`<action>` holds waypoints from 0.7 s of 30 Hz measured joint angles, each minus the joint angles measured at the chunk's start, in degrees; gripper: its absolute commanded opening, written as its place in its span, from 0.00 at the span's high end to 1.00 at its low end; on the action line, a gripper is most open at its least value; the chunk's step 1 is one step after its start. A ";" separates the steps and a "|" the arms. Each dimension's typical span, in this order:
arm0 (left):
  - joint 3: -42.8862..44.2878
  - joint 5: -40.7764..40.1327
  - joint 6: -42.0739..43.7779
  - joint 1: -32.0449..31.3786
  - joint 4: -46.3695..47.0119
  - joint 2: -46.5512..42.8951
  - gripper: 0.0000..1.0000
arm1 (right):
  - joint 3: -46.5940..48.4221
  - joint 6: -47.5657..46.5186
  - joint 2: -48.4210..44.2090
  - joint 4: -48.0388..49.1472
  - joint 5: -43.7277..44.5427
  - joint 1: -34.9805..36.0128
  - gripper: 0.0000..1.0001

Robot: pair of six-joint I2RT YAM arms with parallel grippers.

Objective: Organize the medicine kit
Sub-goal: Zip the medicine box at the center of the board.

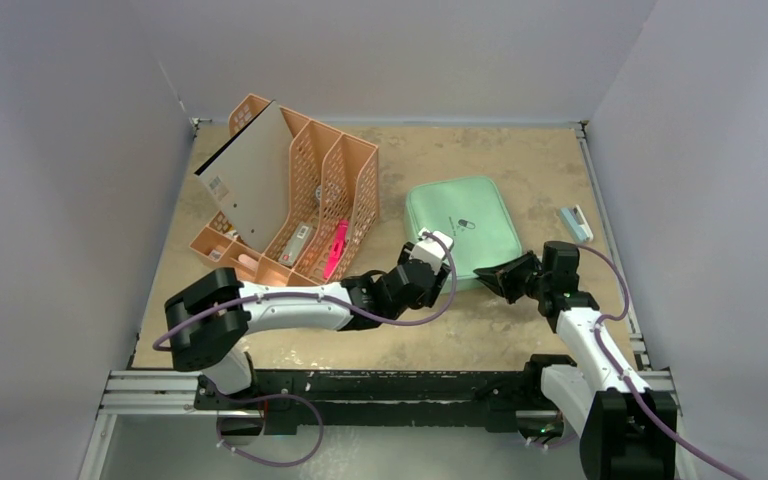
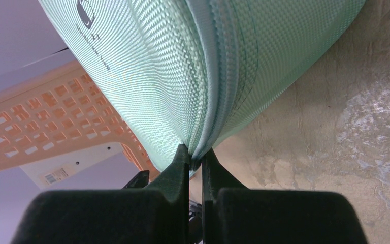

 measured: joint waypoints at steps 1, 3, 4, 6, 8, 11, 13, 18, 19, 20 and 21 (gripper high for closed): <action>0.00 -0.02 -0.37 -0.11 -0.26 -0.04 0.49 | 0.00 0.00 0.00 0.00 -0.02 0.00 1.00; 0.00 0.00 -0.72 -0.15 -0.92 -0.02 0.50 | 0.00 0.00 0.00 0.00 -0.02 0.00 1.00; 0.00 -0.02 -0.72 -0.15 -1.20 -0.02 0.50 | 0.00 0.00 0.00 0.00 0.00 0.00 1.00; 0.00 -0.02 -0.50 -0.15 -1.20 0.00 0.52 | 0.00 0.00 0.00 0.00 0.00 0.00 1.00; 0.02 -0.04 -0.13 -0.15 -1.11 0.13 0.53 | 0.00 0.00 0.00 -0.02 0.00 0.00 1.00; 0.02 -0.04 0.66 -0.13 -1.03 0.83 0.57 | 0.00 -0.07 -0.04 -0.04 0.00 0.00 1.00; 0.02 -0.02 1.03 -0.07 -1.03 1.42 0.58 | 0.00 -0.24 -0.11 -0.13 -0.02 0.00 1.00; 0.11 0.02 1.49 0.68 -1.25 2.47 0.67 | 0.00 -0.42 -0.22 -0.31 -0.02 0.00 1.00; 0.26 0.00 1.46 0.96 -1.53 2.56 0.69 | 0.00 -0.42 -0.22 -0.35 0.00 0.00 1.00; 0.48 0.15 1.42 1.14 -2.03 2.62 0.70 | 0.00 -0.42 -0.24 -0.35 0.00 0.00 1.00; 0.63 0.44 1.38 1.29 -2.27 2.64 0.71 | 0.00 -0.42 -0.26 -0.37 0.02 0.00 1.00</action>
